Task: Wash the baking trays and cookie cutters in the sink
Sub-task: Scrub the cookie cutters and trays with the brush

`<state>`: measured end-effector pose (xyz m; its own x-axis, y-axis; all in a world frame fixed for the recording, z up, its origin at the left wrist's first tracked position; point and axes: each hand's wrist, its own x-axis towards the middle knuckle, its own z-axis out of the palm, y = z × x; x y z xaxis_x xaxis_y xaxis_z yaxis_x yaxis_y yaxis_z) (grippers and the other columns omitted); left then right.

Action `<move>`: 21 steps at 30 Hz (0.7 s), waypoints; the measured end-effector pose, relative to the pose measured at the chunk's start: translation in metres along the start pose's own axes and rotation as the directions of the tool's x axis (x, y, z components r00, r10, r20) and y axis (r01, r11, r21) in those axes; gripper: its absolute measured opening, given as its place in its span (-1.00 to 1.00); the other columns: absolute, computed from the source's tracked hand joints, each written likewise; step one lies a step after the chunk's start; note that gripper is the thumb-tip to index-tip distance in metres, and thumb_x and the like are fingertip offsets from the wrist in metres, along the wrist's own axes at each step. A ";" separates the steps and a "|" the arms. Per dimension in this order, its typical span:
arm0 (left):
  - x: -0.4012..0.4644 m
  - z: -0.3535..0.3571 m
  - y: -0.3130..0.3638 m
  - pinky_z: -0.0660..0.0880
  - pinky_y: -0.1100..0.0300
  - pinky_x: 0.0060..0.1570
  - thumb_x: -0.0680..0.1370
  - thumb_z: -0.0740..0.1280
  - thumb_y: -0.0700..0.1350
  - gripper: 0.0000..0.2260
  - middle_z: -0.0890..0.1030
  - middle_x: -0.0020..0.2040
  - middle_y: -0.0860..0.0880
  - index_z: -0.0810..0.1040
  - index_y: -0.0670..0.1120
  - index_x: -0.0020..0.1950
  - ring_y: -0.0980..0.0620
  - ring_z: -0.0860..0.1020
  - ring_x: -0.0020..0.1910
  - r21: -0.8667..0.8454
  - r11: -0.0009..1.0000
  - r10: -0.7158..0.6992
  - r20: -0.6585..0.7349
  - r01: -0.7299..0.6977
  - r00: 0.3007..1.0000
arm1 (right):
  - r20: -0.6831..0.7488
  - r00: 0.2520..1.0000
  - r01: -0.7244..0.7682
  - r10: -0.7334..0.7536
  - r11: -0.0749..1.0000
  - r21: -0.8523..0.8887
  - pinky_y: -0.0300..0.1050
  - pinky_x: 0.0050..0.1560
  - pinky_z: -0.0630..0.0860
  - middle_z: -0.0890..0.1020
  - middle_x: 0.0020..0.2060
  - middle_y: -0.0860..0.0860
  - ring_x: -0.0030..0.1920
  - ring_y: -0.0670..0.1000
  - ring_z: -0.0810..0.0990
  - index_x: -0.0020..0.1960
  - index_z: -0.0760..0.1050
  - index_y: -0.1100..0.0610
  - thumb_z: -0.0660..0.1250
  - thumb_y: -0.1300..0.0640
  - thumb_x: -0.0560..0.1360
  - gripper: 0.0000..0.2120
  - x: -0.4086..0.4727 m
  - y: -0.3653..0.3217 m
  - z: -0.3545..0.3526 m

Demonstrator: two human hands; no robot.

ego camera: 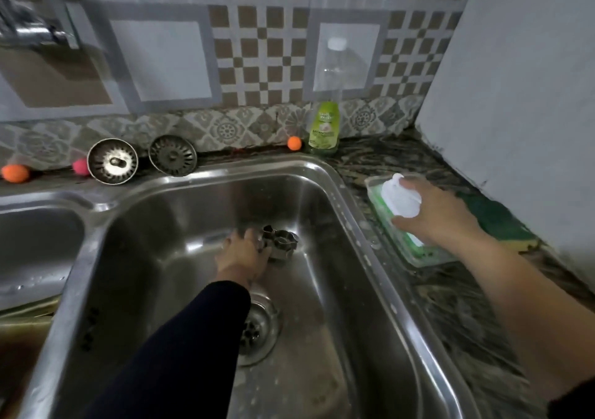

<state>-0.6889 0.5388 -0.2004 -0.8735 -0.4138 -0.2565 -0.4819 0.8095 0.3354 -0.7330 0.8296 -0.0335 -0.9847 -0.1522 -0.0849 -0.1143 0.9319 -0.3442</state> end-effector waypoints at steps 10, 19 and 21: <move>0.013 0.020 -0.002 0.36 0.09 0.22 0.56 0.26 0.07 -0.68 0.58 0.22 -0.13 0.53 0.05 0.29 -0.13 0.46 0.25 -0.014 1.000 -0.015 -0.042 0.014 0.999 | -0.034 0.999 -0.023 0.023 1.000 0.000 0.08 0.17 0.47 0.44 0.35 -0.03 0.27 0.15 0.46 0.47 0.13 -0.18 0.36 -0.09 0.45 -0.33 0.004 0.004 0.012; -0.042 0.000 -0.003 0.46 0.27 0.04 0.47 0.45 -0.07 -0.55 0.63 0.16 -0.10 0.48 -0.12 0.34 0.02 0.59 0.11 -0.412 0.907 -0.084 0.020 0.084 0.996 | 0.018 0.998 -0.061 0.060 0.998 0.019 0.10 0.23 0.44 0.39 0.39 -0.03 0.32 0.15 0.43 0.48 0.11 -0.19 0.39 -0.03 0.44 -0.28 0.001 0.004 0.007; -0.056 -0.011 -0.003 0.46 0.41 -0.23 0.47 0.47 -0.10 -0.67 0.64 -0.02 -0.05 0.46 0.00 0.18 0.17 0.61 -0.16 -0.537 0.842 -0.054 0.009 0.050 0.999 | 0.043 0.997 -0.062 0.060 0.997 0.048 0.06 0.24 0.45 0.37 0.42 -0.03 0.33 0.12 0.42 0.48 0.17 -0.15 0.44 0.00 0.40 -0.26 -0.001 0.001 -0.003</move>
<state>-0.6394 0.5549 -0.1775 -0.8456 -0.4532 -0.2819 -0.4864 0.4369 0.7567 -0.7330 0.8319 -0.0312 -0.9833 -0.1096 -0.1456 -0.0462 0.9229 -0.3824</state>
